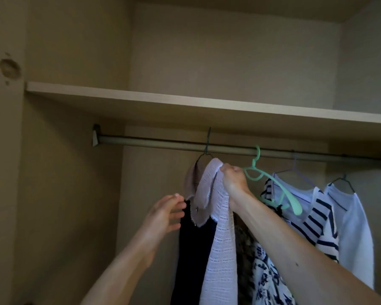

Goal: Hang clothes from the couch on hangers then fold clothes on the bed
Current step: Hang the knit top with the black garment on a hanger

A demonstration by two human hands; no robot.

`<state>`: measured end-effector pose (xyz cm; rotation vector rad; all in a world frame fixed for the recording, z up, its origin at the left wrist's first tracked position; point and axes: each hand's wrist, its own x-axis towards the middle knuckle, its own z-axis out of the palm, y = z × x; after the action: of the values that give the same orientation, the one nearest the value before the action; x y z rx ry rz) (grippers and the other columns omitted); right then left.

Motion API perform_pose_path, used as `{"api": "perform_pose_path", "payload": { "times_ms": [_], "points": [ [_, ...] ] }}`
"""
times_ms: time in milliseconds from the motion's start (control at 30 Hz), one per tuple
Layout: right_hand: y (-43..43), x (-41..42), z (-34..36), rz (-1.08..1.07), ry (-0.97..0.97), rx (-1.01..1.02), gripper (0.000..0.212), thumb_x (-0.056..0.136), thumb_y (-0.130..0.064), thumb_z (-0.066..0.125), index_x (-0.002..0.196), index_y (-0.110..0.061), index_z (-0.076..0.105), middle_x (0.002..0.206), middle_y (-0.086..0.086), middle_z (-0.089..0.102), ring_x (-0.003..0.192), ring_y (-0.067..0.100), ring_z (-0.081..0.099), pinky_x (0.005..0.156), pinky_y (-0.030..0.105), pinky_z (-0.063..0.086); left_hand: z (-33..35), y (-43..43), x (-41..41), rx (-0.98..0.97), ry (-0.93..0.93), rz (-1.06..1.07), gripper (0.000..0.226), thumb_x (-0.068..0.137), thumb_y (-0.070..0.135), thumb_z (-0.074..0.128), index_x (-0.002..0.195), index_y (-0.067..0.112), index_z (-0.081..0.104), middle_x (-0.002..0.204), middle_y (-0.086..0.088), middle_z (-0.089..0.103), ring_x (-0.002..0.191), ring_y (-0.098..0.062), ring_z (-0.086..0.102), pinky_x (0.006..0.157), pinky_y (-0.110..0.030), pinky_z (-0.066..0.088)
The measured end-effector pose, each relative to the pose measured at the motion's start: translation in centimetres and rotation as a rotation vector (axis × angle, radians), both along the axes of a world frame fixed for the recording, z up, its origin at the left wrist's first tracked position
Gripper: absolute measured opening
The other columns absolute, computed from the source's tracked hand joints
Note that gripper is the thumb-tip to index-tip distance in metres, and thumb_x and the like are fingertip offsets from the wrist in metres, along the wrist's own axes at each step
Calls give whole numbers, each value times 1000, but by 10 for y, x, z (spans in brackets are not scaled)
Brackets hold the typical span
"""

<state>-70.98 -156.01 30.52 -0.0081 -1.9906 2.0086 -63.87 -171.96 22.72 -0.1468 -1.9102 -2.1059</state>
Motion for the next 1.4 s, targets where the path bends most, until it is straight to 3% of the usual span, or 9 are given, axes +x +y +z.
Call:
{"api": "perform_pose_path", "payload": {
  "times_ms": [267,400,500,567,633,800,1000,1100,1400],
  "points": [
    [-6,-37,-27,-20,-84,142,44,107,-35,42,141,-8,42,112,10,52,106,30,54,97,41,43,-23,-10,-10,-28,-43,-36,27,104,31,47,109,16,69,114,-6,72,109,-23,67,97,-43,52],
    [-4,-40,-42,-11,-122,202,53,108,-35,42,153,-8,32,145,16,46,136,34,44,105,40,38,-33,-10,-9,-22,-59,-57,27,105,30,46,110,15,69,114,-7,73,109,-24,67,95,-42,52],
    [-4,-37,-52,-20,-99,267,39,109,-32,41,139,-8,46,113,10,57,102,25,57,89,34,41,-40,-10,-9,-22,-74,-77,27,104,30,46,109,15,69,114,-8,73,109,-25,67,96,-42,52],
    [-5,-37,-55,-56,-71,327,20,107,-28,44,103,-13,56,75,2,50,63,14,48,67,30,38,-43,-9,-9,-26,-84,-94,28,105,30,46,109,15,68,114,-8,72,110,-25,66,96,-42,51],
    [-4,-37,-58,-102,-24,374,35,105,-24,49,71,-20,43,54,-4,34,41,11,32,55,28,29,-47,-7,-9,-17,-84,-114,28,105,30,46,110,15,69,114,-8,72,110,-26,67,96,-41,51],
    [2,-23,-66,-141,23,510,52,101,-34,58,55,-23,35,46,-5,30,44,18,33,59,32,35,-57,-1,-5,-36,-68,-161,26,104,30,47,112,18,70,114,-4,73,109,-21,67,97,-41,53],
    [29,24,-97,-129,98,526,18,99,-36,61,99,-20,67,83,2,70,82,20,68,86,46,57,-73,17,5,-64,29,-215,25,105,24,45,108,21,70,113,0,72,109,-14,66,96,-35,52],
    [53,62,-126,-199,141,548,30,100,-34,62,123,-14,62,84,-2,67,84,18,67,85,40,55,-96,40,15,-41,45,-249,23,104,22,48,105,20,71,110,1,72,107,-11,66,93,-33,51],
    [159,193,-194,-535,131,460,30,95,-27,67,123,-18,64,107,-4,69,90,6,68,77,27,57,-139,161,75,-43,59,-520,26,96,38,51,108,23,69,108,13,72,107,-3,64,95,-31,50]
  ]
}}
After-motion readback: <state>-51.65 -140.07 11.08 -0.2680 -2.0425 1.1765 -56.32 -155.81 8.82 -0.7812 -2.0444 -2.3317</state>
